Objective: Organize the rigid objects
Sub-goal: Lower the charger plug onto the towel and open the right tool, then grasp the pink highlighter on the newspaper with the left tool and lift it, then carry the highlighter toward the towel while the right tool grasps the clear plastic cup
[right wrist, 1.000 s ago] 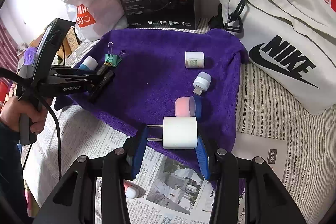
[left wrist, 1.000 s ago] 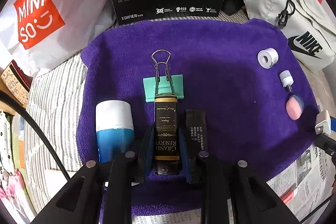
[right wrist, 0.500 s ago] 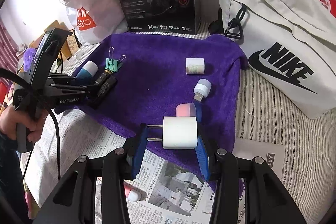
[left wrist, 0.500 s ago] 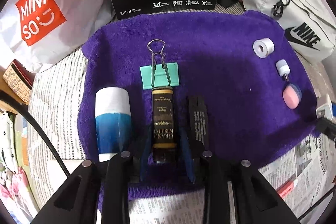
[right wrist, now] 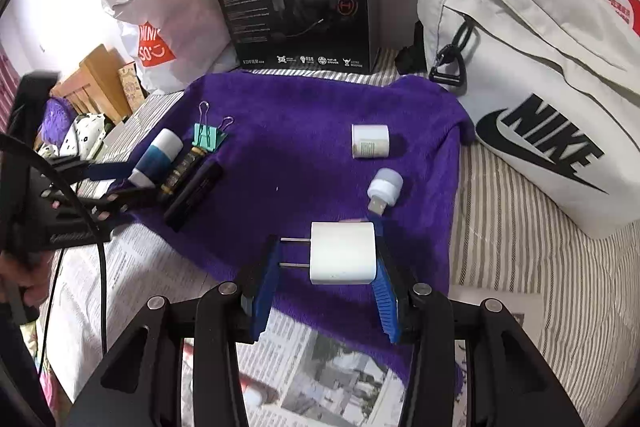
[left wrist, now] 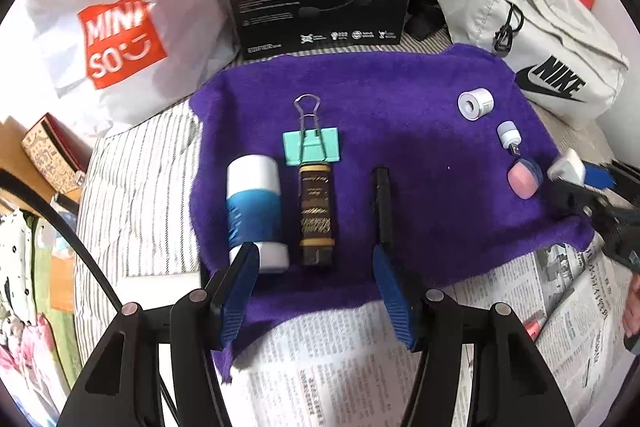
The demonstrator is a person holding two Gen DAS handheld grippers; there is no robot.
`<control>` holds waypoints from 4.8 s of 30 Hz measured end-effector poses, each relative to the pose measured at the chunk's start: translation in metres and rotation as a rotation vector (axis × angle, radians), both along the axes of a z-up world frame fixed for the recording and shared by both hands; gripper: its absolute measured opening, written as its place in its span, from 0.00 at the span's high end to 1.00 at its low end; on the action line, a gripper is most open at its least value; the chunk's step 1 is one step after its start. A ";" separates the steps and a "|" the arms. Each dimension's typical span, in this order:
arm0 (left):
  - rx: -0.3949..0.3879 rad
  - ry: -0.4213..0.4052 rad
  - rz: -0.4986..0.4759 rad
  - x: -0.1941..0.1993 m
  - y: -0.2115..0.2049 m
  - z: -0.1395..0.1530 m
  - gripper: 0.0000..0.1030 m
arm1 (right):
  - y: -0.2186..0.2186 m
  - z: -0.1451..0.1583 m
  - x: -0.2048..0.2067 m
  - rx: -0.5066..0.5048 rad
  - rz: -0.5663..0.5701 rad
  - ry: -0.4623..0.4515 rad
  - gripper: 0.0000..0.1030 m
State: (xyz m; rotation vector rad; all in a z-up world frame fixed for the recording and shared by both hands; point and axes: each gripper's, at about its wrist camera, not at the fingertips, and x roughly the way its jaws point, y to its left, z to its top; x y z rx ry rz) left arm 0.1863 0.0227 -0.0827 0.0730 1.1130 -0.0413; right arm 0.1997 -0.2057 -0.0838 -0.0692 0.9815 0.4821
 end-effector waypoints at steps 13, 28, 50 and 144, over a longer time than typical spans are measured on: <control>-0.106 -0.063 0.038 -0.024 0.041 0.014 0.42 | 0.042 -0.029 0.045 -0.068 0.024 0.010 0.58; -0.181 -0.045 0.066 -0.041 0.058 0.000 0.42 | 0.055 -0.048 0.059 -0.137 0.016 -0.002 0.56; -0.168 -0.029 0.008 -0.088 0.032 0.003 0.42 | 0.035 -0.002 -0.005 -0.103 0.009 -0.049 0.33; -0.076 -0.023 -0.111 -0.107 -0.008 -0.047 0.84 | -0.012 -0.053 -0.119 -0.085 -0.005 -0.028 0.74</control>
